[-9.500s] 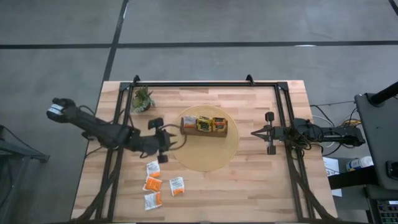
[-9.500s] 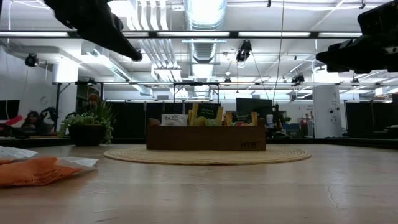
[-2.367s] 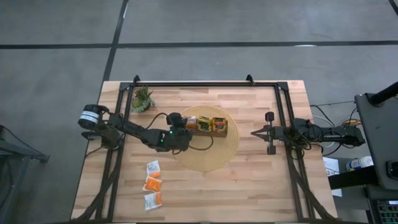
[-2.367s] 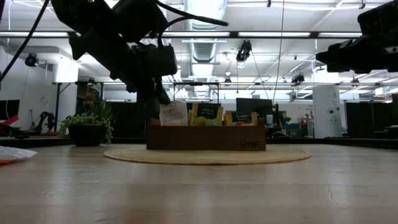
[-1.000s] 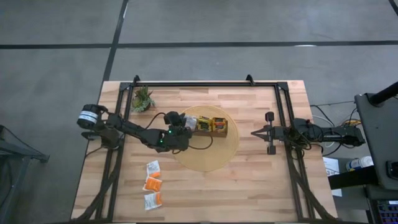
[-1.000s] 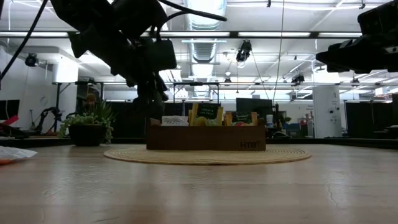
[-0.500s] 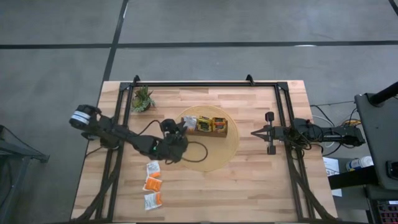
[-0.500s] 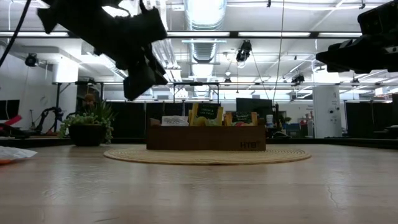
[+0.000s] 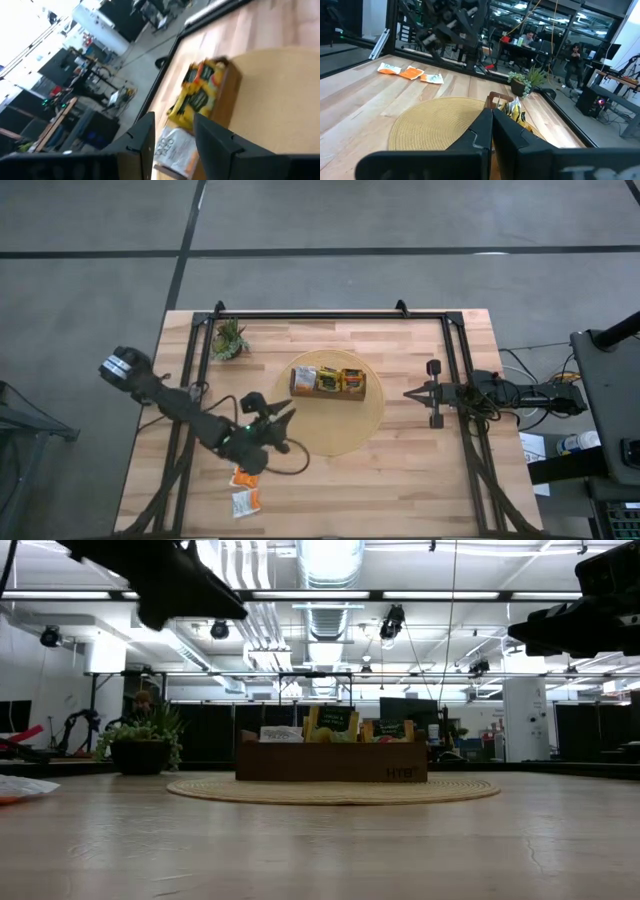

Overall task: Pick & Place Tea
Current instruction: Put the white tea bag into the left section of the wooden organizer

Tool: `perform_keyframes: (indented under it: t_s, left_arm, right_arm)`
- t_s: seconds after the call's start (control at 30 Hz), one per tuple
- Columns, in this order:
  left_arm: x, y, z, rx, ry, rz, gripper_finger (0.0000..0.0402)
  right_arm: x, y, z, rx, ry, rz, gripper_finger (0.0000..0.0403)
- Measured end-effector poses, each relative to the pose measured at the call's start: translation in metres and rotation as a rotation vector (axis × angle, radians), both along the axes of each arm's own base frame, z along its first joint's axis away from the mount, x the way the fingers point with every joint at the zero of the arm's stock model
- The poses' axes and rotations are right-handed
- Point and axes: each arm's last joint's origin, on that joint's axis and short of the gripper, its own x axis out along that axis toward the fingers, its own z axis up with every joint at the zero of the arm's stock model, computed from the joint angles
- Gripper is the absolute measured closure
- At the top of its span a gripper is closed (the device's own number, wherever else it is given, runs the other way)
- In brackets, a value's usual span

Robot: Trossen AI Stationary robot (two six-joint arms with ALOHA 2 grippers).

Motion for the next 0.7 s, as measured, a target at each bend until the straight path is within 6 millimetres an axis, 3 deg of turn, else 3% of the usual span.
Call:
perform_keyframes:
  t_s: [0.43, 0.7]
  left_arm:
    - [-0.035, -0.049, 0.005, -0.168, -0.149, -0.152, 0.0273]
    - [-0.060, -0.084, 0.019, -0.334, -0.188, -0.253, 0.0279]
  right_arm:
    - [0.000, 0.000, 0.000, 0.000, 0.001, 0.001, 0.0394]
    - [0.000, 0.000, 0.000, 0.000, 0.000, 0.000, 0.0394]
